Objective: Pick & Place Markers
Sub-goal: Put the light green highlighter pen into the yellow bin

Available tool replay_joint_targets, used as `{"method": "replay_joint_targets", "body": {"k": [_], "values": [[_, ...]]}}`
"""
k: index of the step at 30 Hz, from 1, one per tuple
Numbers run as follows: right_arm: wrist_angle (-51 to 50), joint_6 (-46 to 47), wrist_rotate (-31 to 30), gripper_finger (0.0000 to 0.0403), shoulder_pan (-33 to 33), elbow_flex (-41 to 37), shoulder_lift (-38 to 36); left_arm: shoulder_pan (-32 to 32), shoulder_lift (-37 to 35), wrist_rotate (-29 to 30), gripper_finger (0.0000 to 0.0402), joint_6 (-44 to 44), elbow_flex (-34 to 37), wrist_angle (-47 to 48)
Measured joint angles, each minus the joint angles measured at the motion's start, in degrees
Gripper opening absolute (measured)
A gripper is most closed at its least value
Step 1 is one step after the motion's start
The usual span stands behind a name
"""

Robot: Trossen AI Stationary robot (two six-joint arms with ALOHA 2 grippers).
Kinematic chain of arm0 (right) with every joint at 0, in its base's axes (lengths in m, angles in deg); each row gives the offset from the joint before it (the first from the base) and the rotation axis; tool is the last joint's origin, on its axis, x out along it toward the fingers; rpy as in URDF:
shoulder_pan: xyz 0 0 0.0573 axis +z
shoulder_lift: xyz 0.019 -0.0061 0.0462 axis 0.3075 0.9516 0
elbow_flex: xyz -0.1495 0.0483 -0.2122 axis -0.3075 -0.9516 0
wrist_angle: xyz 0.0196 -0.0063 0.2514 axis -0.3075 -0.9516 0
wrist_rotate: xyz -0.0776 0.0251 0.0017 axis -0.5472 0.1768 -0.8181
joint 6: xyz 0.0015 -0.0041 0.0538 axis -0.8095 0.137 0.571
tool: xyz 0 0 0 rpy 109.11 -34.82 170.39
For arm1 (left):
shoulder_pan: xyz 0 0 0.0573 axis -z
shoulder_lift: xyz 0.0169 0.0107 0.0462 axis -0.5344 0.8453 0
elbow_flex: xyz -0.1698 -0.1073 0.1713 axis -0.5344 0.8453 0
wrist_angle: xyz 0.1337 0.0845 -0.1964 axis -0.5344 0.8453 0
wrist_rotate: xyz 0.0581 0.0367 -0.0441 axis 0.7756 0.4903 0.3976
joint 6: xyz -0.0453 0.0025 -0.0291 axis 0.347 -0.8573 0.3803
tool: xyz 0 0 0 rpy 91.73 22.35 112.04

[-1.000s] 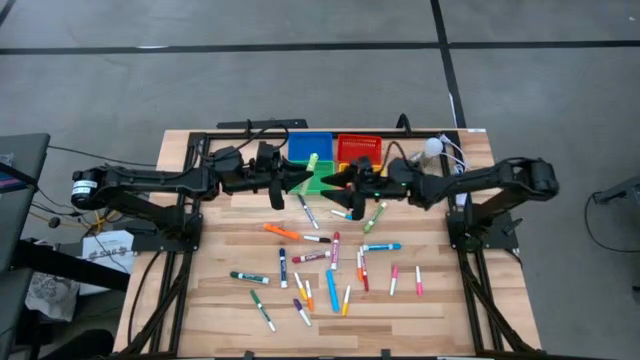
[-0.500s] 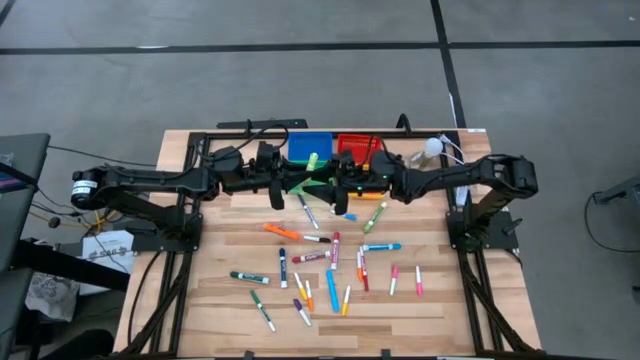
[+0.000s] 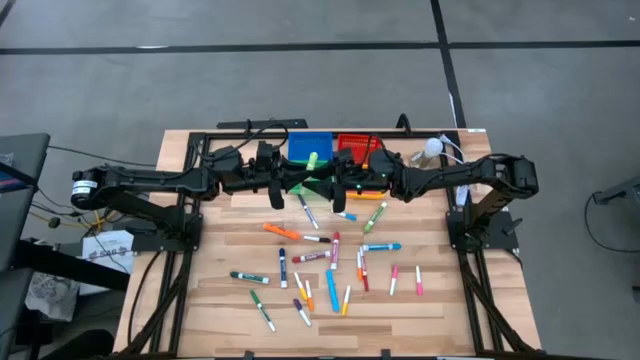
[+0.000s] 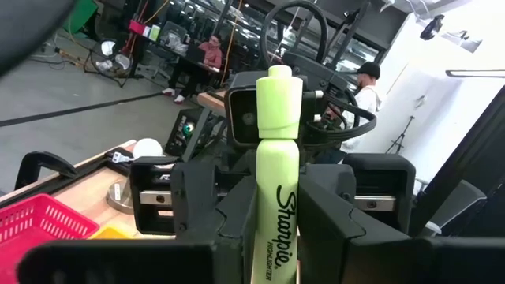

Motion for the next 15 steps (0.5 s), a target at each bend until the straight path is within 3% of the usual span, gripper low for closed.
{"method": "replay_joint_targets", "body": {"k": [9, 15], "values": [[0.4, -0.3, 0.5, 0.0084, 0.0, 0.0, 0.0, 0.0, 0.0, 0.2, 0.0078, 0.0, 0.0, 0.2], [0.4, -0.4, 0.5, 0.0061, 0.0, 0.0, 0.0, 0.0, 0.0, 0.2, 0.0077, 0.0, 0.0, 0.2]]}}
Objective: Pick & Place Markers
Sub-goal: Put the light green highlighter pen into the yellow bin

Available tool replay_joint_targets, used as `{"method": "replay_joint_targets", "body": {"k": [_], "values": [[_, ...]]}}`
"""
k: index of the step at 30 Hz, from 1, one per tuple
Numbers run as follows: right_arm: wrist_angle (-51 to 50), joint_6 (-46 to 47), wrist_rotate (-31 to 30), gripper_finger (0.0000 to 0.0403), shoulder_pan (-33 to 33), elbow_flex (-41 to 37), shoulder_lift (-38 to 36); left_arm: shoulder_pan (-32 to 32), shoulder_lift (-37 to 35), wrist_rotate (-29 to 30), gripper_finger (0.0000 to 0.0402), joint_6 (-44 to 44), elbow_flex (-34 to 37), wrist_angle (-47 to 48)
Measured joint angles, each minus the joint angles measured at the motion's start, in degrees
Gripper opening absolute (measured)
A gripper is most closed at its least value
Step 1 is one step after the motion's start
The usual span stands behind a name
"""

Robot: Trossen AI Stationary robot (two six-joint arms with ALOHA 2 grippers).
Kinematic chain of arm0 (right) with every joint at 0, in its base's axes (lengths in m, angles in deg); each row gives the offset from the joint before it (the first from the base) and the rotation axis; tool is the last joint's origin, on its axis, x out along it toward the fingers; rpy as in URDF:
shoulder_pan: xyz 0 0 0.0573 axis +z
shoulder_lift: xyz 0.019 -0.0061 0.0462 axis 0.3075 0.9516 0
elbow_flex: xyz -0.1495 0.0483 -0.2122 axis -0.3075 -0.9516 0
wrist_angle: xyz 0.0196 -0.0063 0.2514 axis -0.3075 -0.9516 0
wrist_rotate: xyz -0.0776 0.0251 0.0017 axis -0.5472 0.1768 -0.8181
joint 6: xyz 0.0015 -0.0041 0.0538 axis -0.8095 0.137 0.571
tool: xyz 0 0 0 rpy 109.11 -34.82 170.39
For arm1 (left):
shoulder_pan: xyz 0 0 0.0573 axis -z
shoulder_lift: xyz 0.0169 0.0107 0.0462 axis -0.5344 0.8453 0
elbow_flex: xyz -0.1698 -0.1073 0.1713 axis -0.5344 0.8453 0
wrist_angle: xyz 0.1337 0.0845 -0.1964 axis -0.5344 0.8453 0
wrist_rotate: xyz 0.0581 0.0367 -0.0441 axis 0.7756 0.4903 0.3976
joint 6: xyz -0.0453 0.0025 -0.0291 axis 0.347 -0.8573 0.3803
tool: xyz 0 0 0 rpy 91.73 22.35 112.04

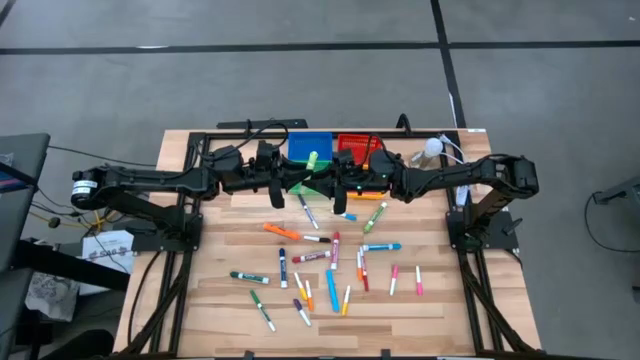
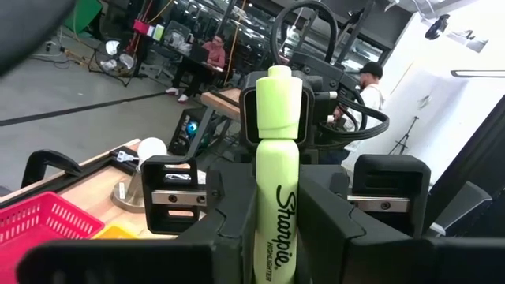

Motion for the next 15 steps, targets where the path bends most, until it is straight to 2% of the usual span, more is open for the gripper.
{"method": "replay_joint_targets", "body": {"k": [15], "values": [[0.2, 0.1, 0.0, 0.0064, 0.0, -0.1, 0.0, 0.0, 0.0, -0.2, 0.0087, -0.6, 0.0, 0.1]]}}
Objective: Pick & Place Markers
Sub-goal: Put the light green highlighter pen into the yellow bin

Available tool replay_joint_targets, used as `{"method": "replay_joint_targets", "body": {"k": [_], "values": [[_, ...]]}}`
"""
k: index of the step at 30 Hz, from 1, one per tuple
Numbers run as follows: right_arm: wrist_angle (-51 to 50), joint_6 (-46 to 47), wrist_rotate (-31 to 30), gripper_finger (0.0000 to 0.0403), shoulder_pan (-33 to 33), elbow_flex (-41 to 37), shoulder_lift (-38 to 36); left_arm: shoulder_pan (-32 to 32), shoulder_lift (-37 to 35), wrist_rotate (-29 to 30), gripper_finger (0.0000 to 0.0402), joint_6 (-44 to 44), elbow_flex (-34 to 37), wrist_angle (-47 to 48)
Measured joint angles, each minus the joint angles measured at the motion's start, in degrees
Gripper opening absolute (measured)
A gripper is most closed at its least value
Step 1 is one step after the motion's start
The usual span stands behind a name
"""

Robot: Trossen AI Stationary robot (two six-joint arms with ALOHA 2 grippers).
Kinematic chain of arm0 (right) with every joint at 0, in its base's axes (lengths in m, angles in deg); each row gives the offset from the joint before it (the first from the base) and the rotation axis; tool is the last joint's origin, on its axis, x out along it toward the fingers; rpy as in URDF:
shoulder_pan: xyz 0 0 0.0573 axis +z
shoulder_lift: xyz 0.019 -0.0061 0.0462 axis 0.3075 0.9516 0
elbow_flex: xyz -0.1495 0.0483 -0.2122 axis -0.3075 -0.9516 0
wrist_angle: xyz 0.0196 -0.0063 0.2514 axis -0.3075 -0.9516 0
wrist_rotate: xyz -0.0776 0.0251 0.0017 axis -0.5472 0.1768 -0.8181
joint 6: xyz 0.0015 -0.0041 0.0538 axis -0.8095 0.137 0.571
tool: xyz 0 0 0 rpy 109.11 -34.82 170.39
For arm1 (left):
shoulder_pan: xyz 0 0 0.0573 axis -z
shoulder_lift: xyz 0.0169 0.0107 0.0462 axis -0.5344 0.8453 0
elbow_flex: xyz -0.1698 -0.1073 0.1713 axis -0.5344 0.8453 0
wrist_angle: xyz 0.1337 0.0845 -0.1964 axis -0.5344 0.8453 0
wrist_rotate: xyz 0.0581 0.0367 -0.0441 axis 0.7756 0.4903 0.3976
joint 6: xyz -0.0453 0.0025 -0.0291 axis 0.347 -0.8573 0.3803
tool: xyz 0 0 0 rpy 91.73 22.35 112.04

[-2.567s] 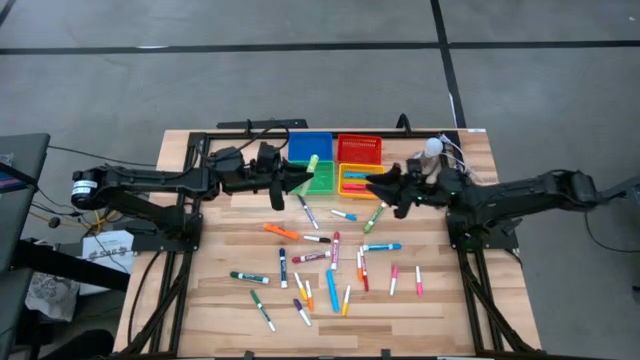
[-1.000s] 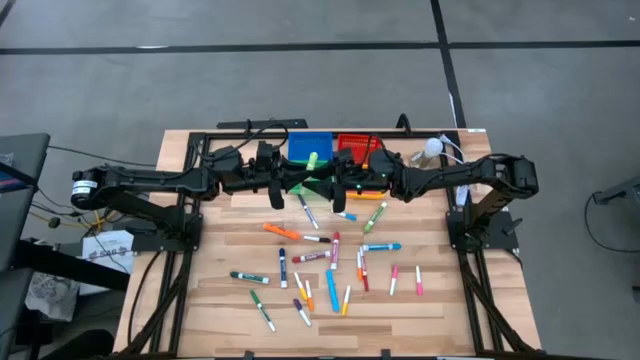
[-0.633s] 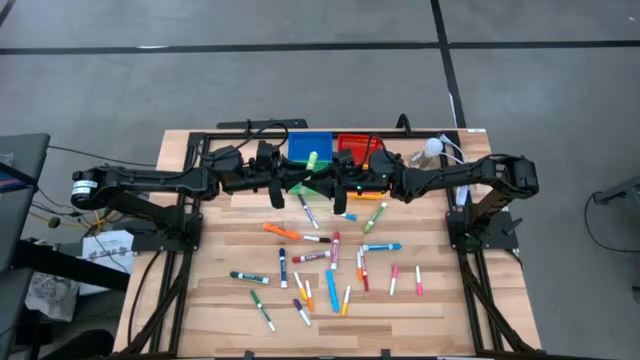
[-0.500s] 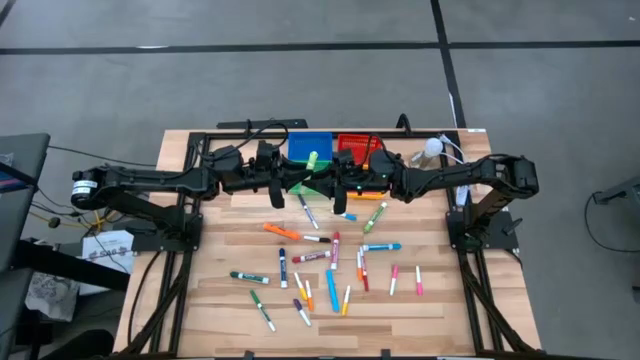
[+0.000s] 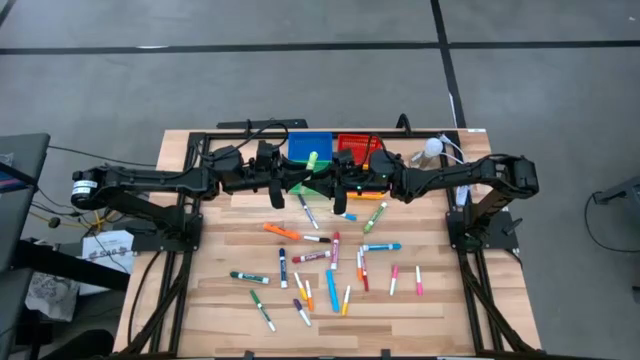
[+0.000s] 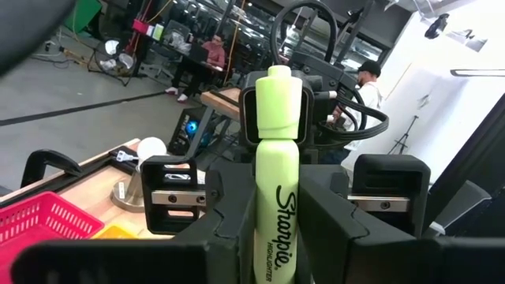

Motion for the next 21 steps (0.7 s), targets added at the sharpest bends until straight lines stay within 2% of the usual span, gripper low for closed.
{"method": "replay_joint_targets", "body": {"k": [6, 16, 21], "values": [[0.1, 0.1, 0.0, 0.0063, 0.0, 0.0, 0.0, 0.0, 0.0, -0.1, 0.0105, -3.1, 0.0, 0.0], [-0.2, 0.1, -0.2, 0.0062, -0.8, 0.0, 0.0, 0.0, -0.3, -0.3, 0.0217, -4.2, 0.0, 0.6], [-0.7, 0.1, -0.1, 0.0062, -1.1, 0.0, 0.0, -0.2, -2.2, -0.3, 0.0243, -7.6, 0.0, 2.3]]}}
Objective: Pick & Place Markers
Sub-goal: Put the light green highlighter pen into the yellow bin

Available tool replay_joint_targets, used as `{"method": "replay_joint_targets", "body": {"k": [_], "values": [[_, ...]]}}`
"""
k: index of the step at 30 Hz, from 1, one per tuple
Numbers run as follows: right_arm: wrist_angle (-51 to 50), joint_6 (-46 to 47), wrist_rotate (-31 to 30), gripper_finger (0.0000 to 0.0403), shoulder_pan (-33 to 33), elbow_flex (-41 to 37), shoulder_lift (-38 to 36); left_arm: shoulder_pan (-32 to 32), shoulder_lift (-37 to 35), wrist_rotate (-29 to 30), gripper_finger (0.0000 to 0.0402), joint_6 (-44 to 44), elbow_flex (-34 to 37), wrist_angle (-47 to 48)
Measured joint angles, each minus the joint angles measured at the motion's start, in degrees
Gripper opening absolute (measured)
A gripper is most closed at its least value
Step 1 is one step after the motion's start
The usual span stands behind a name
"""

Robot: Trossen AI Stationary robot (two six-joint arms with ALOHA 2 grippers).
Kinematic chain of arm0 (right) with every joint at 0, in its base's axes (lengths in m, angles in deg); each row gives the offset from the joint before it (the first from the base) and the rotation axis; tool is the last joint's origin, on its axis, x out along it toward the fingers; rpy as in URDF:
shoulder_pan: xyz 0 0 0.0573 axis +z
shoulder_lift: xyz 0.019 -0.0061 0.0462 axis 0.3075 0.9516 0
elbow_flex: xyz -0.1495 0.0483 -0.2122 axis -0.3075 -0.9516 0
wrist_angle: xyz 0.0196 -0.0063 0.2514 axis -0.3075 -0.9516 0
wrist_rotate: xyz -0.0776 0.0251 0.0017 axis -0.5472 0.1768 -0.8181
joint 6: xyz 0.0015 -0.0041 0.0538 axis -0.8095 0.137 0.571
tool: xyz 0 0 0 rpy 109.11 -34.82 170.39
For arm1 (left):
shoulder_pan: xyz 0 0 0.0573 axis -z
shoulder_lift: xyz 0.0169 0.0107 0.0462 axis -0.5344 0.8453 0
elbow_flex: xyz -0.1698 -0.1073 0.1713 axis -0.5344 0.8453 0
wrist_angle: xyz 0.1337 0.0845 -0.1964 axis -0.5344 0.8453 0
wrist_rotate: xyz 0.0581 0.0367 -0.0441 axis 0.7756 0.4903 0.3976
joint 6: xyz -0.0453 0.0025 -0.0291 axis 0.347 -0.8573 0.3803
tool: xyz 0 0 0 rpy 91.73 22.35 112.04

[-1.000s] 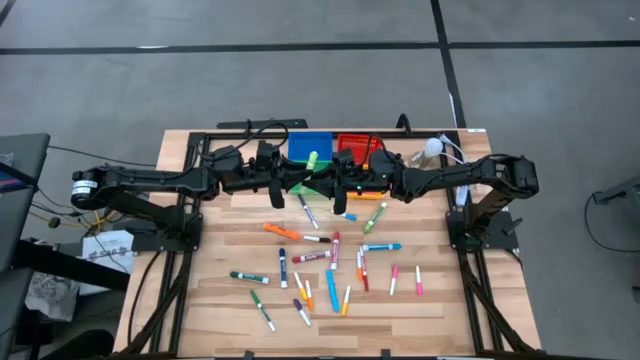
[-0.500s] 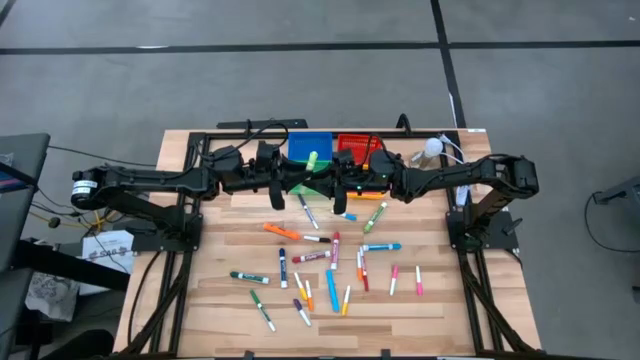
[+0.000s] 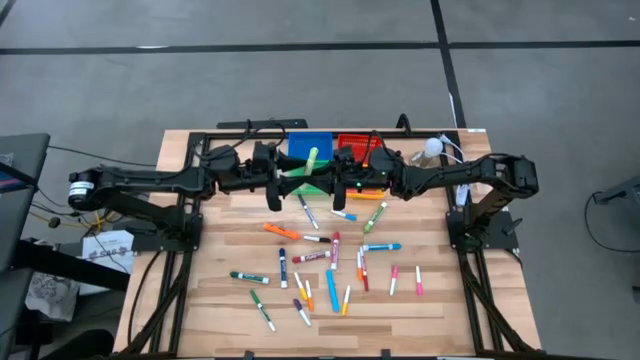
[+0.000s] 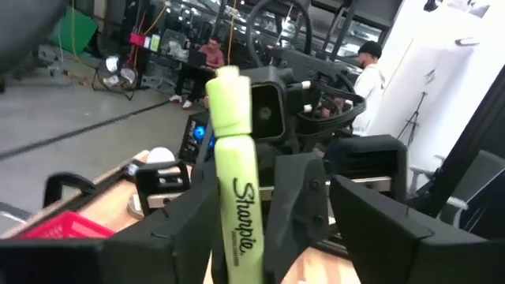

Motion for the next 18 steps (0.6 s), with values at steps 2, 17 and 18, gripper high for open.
{"method": "replay_joint_targets", "body": {"k": [2, 17, 18], "values": [[-0.6, 0.0, 0.0, 0.0063, 0.0, 0.0, 0.0, -0.4, -1.4, 0.0, 0.0247, -0.9, 0.0, 0.8], [-16.6, -2.4, 0.0, 0.0065, -3.4, 0.0, -3.5, -2.5, -8.3, 0.2, 0.0242, -0.4, 0.0, 16.0], [-18.4, -2.7, 0.0, 0.0065, -3.7, 0.0, -4.1, -2.5, -7.9, 0.2, 0.0242, -0.4, 0.0, 16.0]]}}
